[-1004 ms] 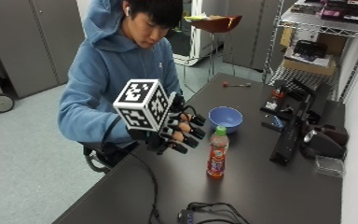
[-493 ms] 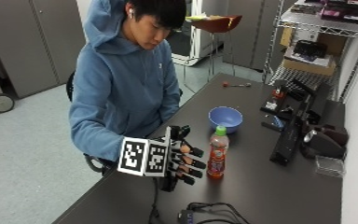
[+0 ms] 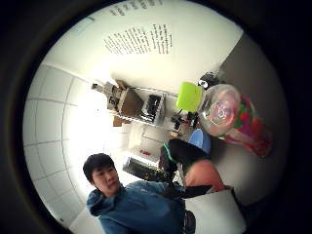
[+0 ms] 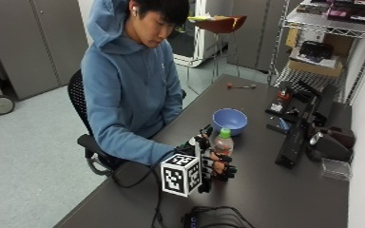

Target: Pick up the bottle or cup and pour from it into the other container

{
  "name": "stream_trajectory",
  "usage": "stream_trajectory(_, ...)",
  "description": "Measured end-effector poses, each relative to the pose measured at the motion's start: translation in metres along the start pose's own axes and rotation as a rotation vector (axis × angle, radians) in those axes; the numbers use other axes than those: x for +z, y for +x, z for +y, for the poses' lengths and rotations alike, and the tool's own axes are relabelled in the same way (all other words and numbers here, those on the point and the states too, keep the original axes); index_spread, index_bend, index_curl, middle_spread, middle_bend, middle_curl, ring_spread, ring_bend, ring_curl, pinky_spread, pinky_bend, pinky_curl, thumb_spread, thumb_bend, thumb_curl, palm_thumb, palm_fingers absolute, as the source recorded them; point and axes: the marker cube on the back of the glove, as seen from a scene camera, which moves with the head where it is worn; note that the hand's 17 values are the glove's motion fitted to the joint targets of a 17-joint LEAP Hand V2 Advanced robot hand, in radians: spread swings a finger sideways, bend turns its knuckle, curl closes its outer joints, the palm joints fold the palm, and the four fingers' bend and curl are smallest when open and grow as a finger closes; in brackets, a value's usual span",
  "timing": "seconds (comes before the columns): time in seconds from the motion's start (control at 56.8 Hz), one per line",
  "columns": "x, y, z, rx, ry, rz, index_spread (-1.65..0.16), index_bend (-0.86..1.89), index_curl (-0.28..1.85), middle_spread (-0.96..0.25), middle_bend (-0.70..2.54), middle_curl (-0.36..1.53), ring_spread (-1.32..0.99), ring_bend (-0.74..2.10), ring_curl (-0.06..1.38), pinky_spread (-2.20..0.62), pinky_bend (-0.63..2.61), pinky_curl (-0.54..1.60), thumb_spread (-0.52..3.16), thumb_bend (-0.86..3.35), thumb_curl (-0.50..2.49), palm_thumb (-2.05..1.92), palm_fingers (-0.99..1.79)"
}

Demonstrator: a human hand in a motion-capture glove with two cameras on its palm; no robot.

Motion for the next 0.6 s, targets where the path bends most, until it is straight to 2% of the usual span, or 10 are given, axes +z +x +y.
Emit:
stream_trajectory(0.176, 0.035, 0.003, -0.010, -0.004, -0.024, -0.115, -0.29, 0.11, 0.19, 0.13, 0.19, 0.32, 0.11, 0.50, 0.33, 0.21, 0.49, 0.37, 0.93, -0.02, 0.38, 0.56, 0.21)
stream_trajectory(0.37, 0.060, 0.003, -0.015, -0.018, 0.035, -0.185, -0.28, 0.12, 0.18, 0.13, 0.14, 0.29, 0.12, 0.61, 0.35, 0.22, 0.55, 0.38, 0.90, -0.02, 0.39, 0.63, 0.29)
stream_trajectory(0.493, 0.068, -0.002, -0.017, -0.050, 0.073, -0.154, -0.20, 0.26, 0.25, 0.13, -0.03, 0.18, 0.03, 0.80, 0.38, 0.17, 0.64, 0.39, 0.84, 0.05, 0.44, 0.84, 0.55)
stream_trajectory(0.511, 0.070, -0.003, -0.017, -0.054, 0.075, -0.148, -0.19, 0.16, 0.23, 0.10, 0.43, 0.31, 0.02, 0.70, 0.35, 0.16, 0.52, 0.35, 0.83, 0.06, 0.45, 0.88, 0.77)
stream_trajectory(0.599, 0.078, -0.010, -0.017, -0.059, 0.077, -0.138, -0.16, 0.17, 0.26, 0.05, 0.46, 0.34, -0.03, 0.66, 0.35, 0.09, 0.45, 0.33, 0.77, 0.06, 0.49, 0.97, 0.95)
